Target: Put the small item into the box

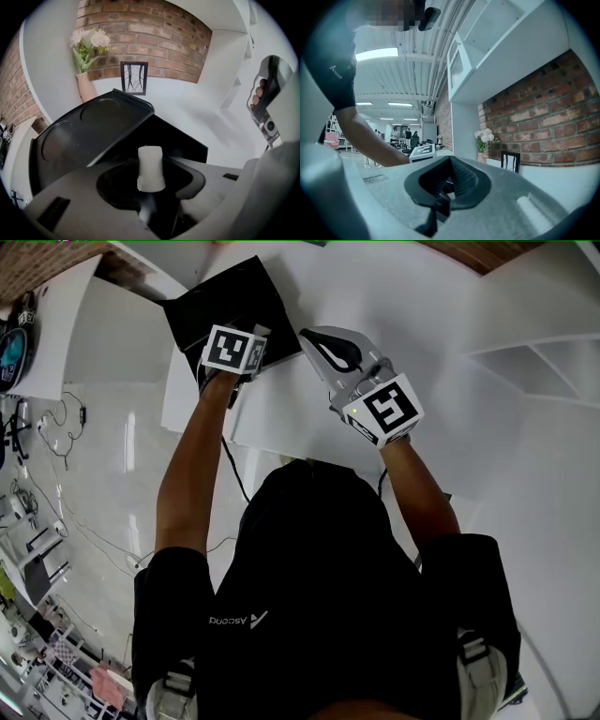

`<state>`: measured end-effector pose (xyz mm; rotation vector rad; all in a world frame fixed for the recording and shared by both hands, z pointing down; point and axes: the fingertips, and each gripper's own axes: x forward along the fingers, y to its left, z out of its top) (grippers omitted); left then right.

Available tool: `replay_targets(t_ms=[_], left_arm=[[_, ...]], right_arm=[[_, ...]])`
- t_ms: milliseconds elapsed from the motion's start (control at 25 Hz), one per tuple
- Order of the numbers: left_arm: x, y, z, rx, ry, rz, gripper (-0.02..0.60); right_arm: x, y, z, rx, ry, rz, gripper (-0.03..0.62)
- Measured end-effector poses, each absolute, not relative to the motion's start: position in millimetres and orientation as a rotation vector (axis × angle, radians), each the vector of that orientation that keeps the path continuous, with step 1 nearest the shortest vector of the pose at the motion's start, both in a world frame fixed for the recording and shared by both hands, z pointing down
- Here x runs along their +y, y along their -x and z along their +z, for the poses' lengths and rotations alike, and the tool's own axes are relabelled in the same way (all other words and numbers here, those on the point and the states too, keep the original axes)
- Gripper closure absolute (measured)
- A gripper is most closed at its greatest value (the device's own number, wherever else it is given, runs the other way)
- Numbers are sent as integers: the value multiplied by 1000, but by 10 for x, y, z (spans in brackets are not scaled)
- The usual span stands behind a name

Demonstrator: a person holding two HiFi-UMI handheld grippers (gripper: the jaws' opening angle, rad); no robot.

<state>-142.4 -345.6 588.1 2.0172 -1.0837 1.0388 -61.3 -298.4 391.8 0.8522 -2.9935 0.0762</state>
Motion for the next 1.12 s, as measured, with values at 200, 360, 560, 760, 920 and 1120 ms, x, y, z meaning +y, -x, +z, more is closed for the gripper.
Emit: replay_targets(t_ms=[200,360,560,760,920,1120], left_arm=[[-3501,1421,5949,-1090,-2004,1039,419],[-3525,1415,5952,-1089,-2010,1036,416],[-3527,1434,5934,-1099,-2021,1023,394],[-3496,1445,5831,-1121,-2046,973,379],[-3433,1441,5648,-1143,-2084,915,380],[-3358,1438,5290,-1187,-2151,820,379]], right_arm=[[-2996,579,3946,-2991,-850,72,594],[-3009,579,3988,-2981,-847,94,593],[-3005,588,4021,-2977,-847,106,594],[-3010,578,4044,-2973,-861,109,594],[-3010,584,4031,-2971,-868,109,594],[-2966,620,3977,-2967,-861,103,594]])
